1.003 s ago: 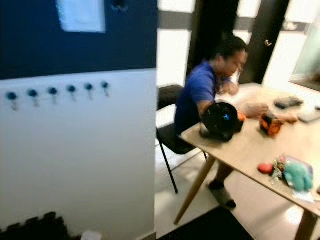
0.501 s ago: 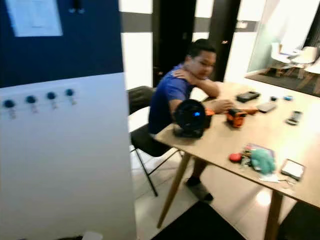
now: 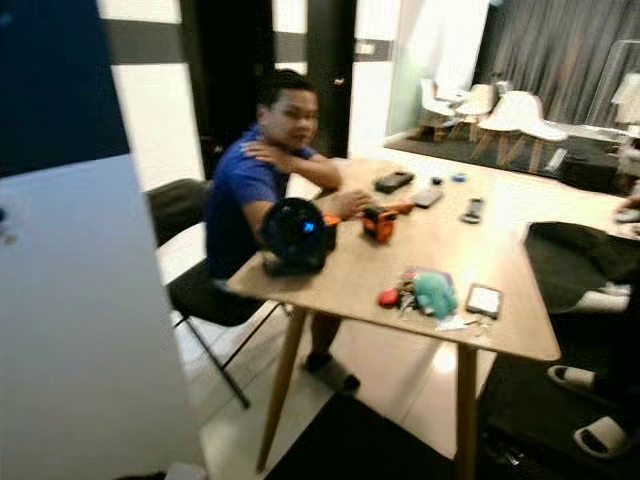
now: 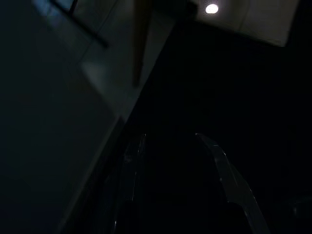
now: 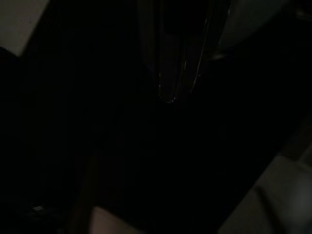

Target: Hang keys on a hook

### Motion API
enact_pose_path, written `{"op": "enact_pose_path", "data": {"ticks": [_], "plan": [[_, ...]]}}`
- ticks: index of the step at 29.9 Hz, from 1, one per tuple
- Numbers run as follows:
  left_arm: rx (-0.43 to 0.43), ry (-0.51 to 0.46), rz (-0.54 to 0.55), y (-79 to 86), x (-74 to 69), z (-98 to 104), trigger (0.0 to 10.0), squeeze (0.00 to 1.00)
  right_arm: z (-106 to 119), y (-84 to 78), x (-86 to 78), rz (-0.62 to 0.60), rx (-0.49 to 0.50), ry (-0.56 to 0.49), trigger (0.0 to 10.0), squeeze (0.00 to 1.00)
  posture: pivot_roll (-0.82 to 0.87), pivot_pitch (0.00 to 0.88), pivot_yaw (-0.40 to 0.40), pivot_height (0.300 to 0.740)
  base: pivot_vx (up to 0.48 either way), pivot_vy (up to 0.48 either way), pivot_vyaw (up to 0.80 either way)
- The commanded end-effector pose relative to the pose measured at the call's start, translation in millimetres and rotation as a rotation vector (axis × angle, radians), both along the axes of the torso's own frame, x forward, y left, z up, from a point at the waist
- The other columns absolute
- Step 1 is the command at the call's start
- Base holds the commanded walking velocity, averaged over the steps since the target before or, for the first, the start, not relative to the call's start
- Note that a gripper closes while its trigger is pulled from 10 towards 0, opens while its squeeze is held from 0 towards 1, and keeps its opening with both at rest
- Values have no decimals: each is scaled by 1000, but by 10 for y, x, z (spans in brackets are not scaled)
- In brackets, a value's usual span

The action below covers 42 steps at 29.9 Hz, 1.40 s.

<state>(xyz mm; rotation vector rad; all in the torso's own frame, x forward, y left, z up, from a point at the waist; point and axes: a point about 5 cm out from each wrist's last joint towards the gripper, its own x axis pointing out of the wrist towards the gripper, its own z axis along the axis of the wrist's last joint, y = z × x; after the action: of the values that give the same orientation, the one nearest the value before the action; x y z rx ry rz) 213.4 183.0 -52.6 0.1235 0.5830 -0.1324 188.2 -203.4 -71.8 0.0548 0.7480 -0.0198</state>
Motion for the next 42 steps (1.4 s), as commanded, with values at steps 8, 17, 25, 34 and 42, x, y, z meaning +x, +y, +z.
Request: {"op": "enact_pose_path", "data": {"ticks": [8, 17, 25, 34, 42], "plan": [[10, 31, 12, 37, -80, -51, 10000, 0, -39, 44, -54, -6, 16, 22, 10000, 0, 90, 0, -10, 740, 0, 0, -800], [12, 29, 13, 33, -75, -48, 10000, 0, -27, 47, -37, -9, 26, 10, 10000, 0, 89, 0, -12, 740, 0, 0, -765], [18, 34, 27, 55, -99, -61, 10000, 0, -15, 47, -14, 13, 10, 4, 10000, 0, 89, 0, -18, 740, 0, 0, 0], [9, 33, 39, 33, -107, -68, 10000, 0, -11, 40, -15, 49, -3, 5, 10000, 0, 72, 0, -17, 740, 0, 0, 0], [9, 28, 34, 17, -76, -55, 10000, 0, -17, 65, -30, 63, -8, 0, 10000, 0, 69, 0, -15, 740, 0, 0, 572]]}}
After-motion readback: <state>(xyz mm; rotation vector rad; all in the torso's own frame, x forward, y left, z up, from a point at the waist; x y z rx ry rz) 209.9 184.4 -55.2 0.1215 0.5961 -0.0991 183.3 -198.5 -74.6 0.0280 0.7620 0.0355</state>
